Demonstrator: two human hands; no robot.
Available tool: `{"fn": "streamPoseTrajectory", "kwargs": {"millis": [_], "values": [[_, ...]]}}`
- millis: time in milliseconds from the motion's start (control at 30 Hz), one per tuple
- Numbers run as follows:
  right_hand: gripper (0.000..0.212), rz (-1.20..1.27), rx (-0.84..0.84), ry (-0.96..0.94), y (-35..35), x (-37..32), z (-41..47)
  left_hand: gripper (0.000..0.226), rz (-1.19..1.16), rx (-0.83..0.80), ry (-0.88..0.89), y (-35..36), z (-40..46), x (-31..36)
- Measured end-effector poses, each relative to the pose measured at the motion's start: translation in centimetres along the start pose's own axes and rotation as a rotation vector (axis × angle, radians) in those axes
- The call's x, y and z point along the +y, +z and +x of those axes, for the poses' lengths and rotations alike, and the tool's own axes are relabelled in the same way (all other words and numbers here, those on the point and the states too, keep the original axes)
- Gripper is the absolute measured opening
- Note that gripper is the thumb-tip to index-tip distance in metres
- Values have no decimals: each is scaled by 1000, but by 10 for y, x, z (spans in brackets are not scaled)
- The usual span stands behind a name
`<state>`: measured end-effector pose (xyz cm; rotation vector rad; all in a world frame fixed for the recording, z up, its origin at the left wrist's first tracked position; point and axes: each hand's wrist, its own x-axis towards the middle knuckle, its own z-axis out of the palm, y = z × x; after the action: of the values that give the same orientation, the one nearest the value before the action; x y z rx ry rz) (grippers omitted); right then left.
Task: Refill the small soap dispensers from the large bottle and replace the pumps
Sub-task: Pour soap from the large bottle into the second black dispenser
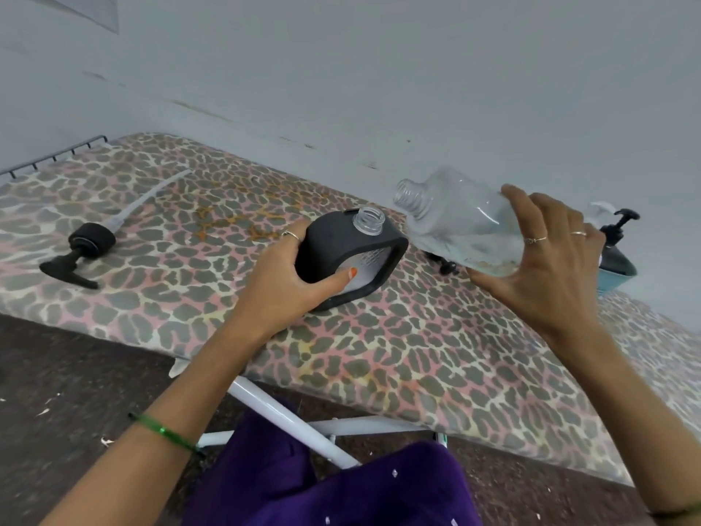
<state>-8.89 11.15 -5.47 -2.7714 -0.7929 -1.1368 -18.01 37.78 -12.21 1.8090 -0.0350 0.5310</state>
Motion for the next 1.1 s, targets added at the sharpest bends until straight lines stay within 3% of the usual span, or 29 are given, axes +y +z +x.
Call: {"fn": "streamPoseTrajectory", "kwargs": {"millis": [867,1100], "values": [[75,-108,83,-143,-7,4,19,48,12,10,-15,1,1,0],[83,-138,109,-179,-8,8,22,47,-1,4,-22,1,1,3]]}}
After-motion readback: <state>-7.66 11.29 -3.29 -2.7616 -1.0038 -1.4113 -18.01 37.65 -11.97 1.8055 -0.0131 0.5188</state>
